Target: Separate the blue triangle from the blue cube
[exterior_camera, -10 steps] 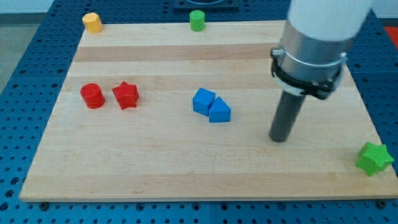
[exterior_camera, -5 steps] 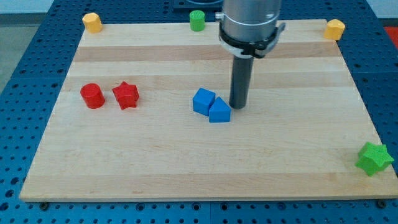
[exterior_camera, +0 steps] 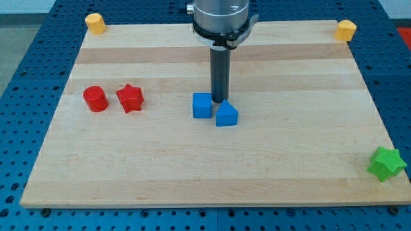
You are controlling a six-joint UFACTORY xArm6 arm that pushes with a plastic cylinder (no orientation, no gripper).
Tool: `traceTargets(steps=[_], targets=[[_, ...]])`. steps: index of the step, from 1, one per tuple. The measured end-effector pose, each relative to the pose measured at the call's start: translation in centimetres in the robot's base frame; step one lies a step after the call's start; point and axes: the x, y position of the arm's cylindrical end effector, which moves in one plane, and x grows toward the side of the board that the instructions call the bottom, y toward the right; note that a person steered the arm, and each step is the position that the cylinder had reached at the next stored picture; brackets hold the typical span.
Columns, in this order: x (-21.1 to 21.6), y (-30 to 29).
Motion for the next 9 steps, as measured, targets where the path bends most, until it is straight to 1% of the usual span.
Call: traceTargets(steps=[2, 5, 9], targets=[[-0.3, 0.0], [1.5, 1.4], [2.9, 1.1]])
